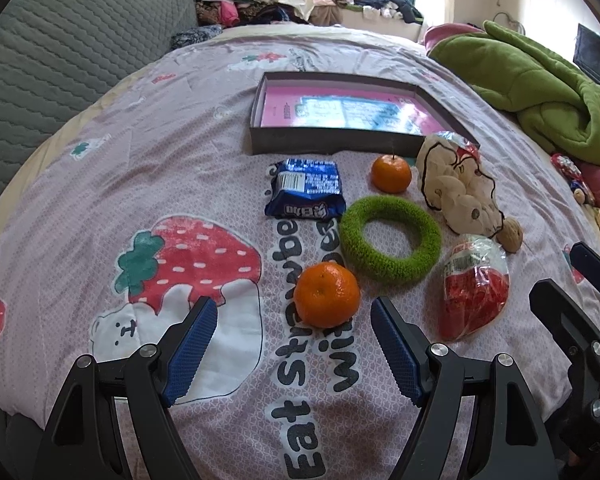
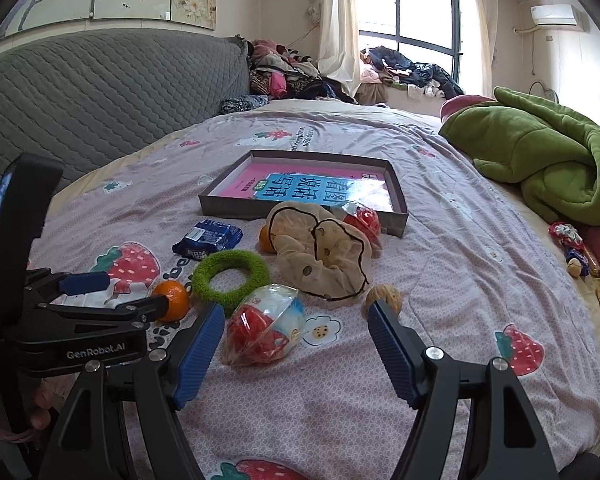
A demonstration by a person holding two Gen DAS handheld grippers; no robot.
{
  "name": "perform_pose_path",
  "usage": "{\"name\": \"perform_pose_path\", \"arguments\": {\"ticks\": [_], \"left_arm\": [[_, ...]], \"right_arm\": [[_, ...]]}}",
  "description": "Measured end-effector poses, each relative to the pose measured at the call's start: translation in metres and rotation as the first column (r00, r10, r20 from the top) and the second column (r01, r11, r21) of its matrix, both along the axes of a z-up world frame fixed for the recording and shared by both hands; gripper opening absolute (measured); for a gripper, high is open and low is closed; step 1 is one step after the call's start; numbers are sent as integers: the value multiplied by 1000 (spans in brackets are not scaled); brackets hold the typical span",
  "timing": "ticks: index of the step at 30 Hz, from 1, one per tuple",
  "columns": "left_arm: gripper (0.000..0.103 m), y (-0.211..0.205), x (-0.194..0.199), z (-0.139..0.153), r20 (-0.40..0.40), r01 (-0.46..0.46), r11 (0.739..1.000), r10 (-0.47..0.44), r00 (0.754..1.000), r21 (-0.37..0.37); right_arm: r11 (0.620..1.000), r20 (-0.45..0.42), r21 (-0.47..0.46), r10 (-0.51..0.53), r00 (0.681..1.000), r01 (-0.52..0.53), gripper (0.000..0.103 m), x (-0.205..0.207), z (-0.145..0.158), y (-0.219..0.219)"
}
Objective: Organize objects
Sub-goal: 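Move both grippers toward the mandarin and the clear plastic egg toy, then grasp the clear egg toy with the right gripper while the left gripper grasps the mandarin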
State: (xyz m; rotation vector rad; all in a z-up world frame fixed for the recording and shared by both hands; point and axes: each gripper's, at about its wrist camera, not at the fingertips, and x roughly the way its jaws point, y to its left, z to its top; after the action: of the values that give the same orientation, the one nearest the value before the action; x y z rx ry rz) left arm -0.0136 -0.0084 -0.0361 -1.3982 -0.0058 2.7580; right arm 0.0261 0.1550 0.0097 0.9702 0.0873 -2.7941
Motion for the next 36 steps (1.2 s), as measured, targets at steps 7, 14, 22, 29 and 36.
{"name": "perform_pose_path", "arguments": {"ticks": [7,14,22,29,36], "left_arm": [[80,-3,-4,-7,23,6,1000,-6,1000,7],[80,-3,-5,-10,26,18,1000,-18,999,11],[80,-1,-8,-14,38,23,1000,-23,999,17],[80,-3,-14,-19,39,13,1000,-13,999,17],[80,-3,-17,-23,41,25,999,-27,999,39]], "right_arm": [[1000,30,1,3,1000,-3,74,-4,-6,-6],[1000,65,-9,-4,998,4,74,-10,-12,-9],[1000,115,-6,-12,993,13,74,-18,-20,-11],[1000,150,-18,-20,988,23,74,-25,-27,-12],[998,193,-45,-29,981,38,74,-34,-35,-11]]}}
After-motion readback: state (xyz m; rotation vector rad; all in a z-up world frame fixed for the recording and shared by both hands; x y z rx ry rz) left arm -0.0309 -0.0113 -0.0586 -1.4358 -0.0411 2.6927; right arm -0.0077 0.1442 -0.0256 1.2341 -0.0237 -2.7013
